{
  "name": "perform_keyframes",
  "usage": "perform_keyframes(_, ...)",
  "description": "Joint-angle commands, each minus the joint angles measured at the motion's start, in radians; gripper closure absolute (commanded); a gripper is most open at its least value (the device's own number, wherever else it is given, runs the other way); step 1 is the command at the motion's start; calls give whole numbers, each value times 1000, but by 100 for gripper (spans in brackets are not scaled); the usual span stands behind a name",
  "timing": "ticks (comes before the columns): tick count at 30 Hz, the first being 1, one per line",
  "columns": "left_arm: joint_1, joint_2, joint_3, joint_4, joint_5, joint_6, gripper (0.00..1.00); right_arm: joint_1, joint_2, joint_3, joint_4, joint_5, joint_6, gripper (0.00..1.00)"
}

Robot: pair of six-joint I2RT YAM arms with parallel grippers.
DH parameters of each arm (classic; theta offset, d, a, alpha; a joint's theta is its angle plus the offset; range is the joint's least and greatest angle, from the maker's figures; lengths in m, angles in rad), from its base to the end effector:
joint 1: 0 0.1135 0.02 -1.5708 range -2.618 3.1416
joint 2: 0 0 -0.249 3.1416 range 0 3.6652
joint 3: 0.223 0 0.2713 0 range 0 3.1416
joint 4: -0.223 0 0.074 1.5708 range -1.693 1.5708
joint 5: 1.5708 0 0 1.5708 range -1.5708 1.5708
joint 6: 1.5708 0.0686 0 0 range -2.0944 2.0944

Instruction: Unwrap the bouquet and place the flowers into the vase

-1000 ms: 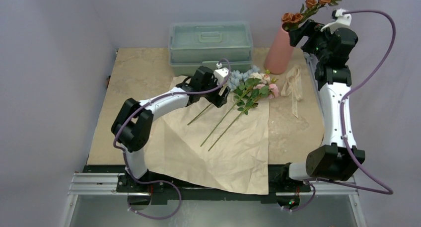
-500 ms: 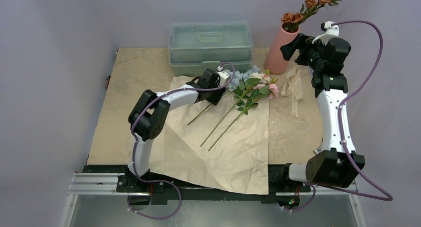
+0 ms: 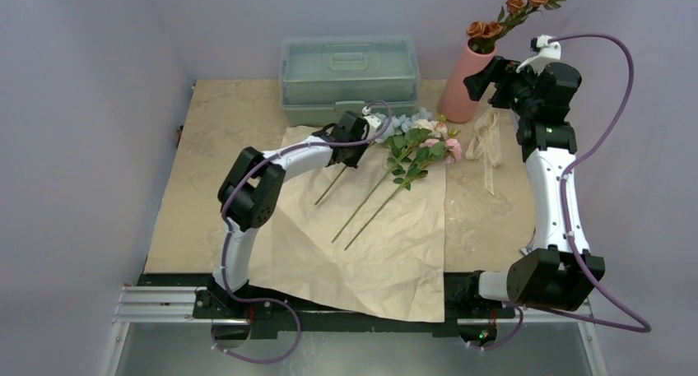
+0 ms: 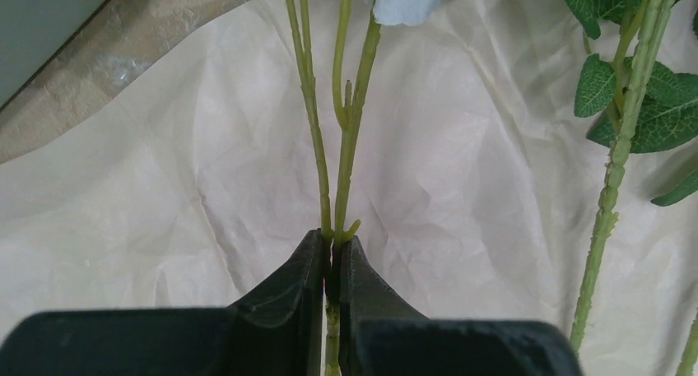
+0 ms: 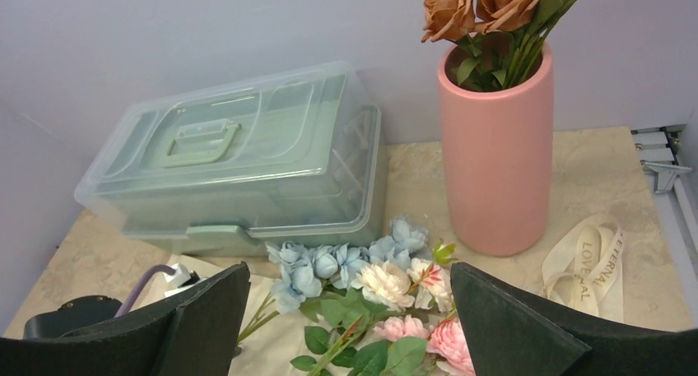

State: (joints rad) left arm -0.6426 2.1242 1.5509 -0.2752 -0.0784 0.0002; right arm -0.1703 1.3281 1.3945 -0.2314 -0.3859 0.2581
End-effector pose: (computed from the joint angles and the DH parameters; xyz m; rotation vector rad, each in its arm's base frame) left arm 0.4034 -0.2952 0.1254 0.7321 2.3125 -0.1990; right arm 0.3551 -0.0349 0.4100 0.0872 1.7378 0.3989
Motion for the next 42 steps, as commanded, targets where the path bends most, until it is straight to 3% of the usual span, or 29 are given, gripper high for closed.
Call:
perform_keyframes(1,7,-92,55,-17,-37,-75,100,4,-10,38,27,-18,-12,4)
perform_keyframes(16,8,-403,-109,172,188,-80,100,3,-6,53,8,-74,-3,4)
perform_keyframes(21,8,-463,-126,249,177,-116,100,3,-6,55,14,-190,43,3)
perform_keyframes(25,8,-542,-196,425,198,-148,100,3,2,41,50,-336,137,3)
perform_keyframes(33,9,-606,-266,670,322,-239,100,19,65,-69,298,-602,477,4)
perform_keyframes(42,8,-569,-239,763,592,-332,100,80,138,-61,707,-847,801,8)
